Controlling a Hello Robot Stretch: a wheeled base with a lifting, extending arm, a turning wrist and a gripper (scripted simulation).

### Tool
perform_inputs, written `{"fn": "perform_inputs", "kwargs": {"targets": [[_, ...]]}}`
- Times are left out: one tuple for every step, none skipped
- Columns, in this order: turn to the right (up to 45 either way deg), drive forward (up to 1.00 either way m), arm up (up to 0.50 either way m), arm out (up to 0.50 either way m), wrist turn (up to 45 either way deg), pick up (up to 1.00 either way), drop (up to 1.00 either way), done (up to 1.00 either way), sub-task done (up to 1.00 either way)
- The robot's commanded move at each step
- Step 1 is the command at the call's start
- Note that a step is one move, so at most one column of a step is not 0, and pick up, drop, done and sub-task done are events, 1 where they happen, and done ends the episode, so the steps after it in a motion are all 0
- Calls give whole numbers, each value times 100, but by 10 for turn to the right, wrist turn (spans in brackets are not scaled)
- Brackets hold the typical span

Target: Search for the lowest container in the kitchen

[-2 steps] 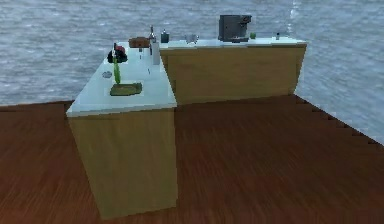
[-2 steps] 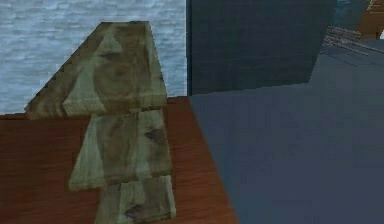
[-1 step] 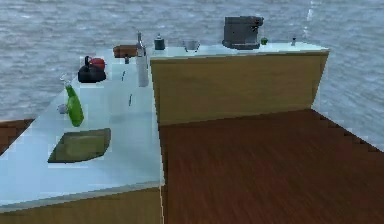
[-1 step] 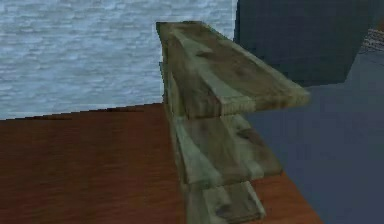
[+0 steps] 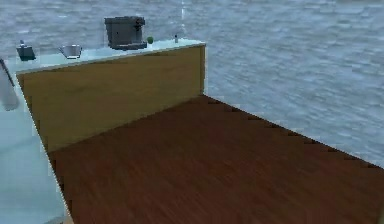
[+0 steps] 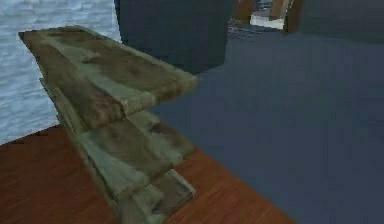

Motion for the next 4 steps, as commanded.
{"fn": "perform_inputs", "kwargs": {"targets": [[0, 40, 0, 0, 0, 0, 0, 0, 0], [-330, 0, 0, 0, 0, 0, 0, 0, 0], [0, 100, 0, 0, 0, 0, 0, 0, 0], [-30, 0, 0, 0, 0, 0, 0, 0, 0]]}}
